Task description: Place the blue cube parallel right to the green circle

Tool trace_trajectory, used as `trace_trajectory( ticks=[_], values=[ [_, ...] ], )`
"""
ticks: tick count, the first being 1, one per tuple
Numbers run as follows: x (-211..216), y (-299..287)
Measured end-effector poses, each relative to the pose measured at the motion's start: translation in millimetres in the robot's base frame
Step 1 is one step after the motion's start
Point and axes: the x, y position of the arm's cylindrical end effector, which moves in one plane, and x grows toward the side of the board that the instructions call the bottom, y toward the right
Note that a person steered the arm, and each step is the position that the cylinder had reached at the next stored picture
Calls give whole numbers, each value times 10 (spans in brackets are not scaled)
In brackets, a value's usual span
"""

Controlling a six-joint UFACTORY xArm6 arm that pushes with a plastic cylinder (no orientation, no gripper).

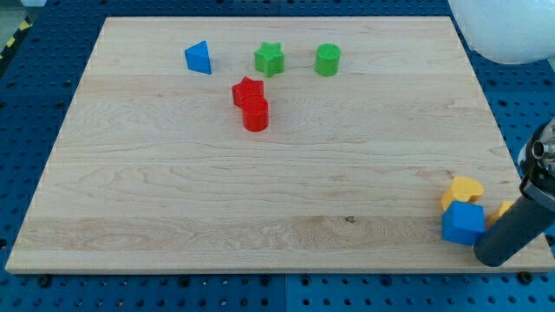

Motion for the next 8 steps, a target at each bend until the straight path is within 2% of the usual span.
trace_trajectory(
  ticks=[1,3,6,8],
  values=[
    [-36,-46],
    [-144,-523],
    [-166,-329],
    [-182,-497]
  ],
)
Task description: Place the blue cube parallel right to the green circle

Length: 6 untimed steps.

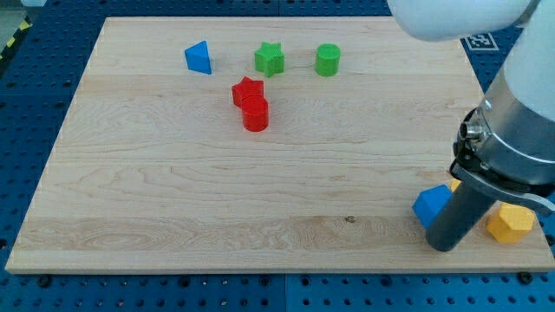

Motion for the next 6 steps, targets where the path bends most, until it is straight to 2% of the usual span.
trace_trajectory(
  ticks=[5,6],
  values=[
    [-992,-26],
    [-992,-26]
  ],
)
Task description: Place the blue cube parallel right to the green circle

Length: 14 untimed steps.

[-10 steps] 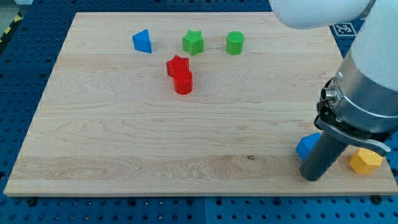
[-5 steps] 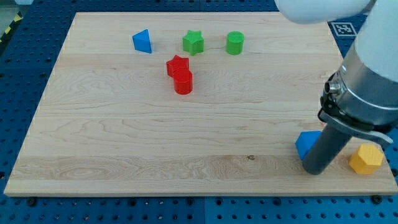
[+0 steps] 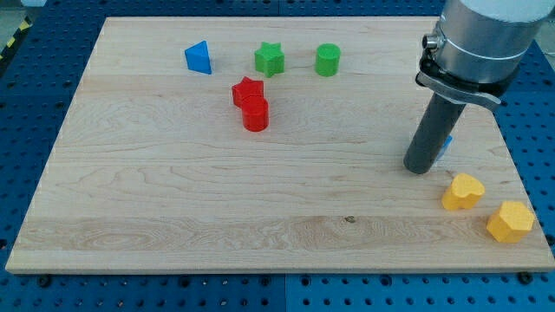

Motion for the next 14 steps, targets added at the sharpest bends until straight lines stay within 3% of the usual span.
trace_trajectory(
  ticks=[3,7,9,13,14],
  values=[
    [23,114],
    [-368,441],
    [-368,545],
    [-1443,420],
    [-1523,419]
  ],
)
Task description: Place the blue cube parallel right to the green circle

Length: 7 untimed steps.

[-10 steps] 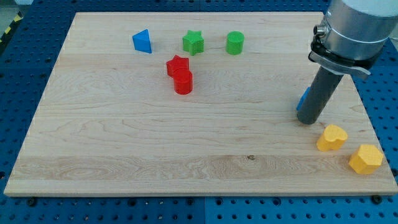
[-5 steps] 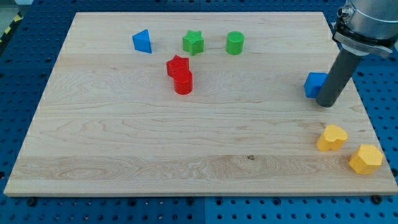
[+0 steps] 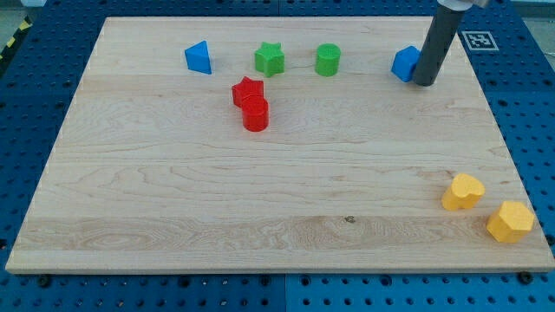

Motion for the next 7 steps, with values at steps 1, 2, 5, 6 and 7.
trace_trajectory(
  ticks=[1,2,5,6,7],
  values=[
    [0,0],
    [-39,0],
    [-61,279],
    [-61,604],
    [-216,658]
  ],
)
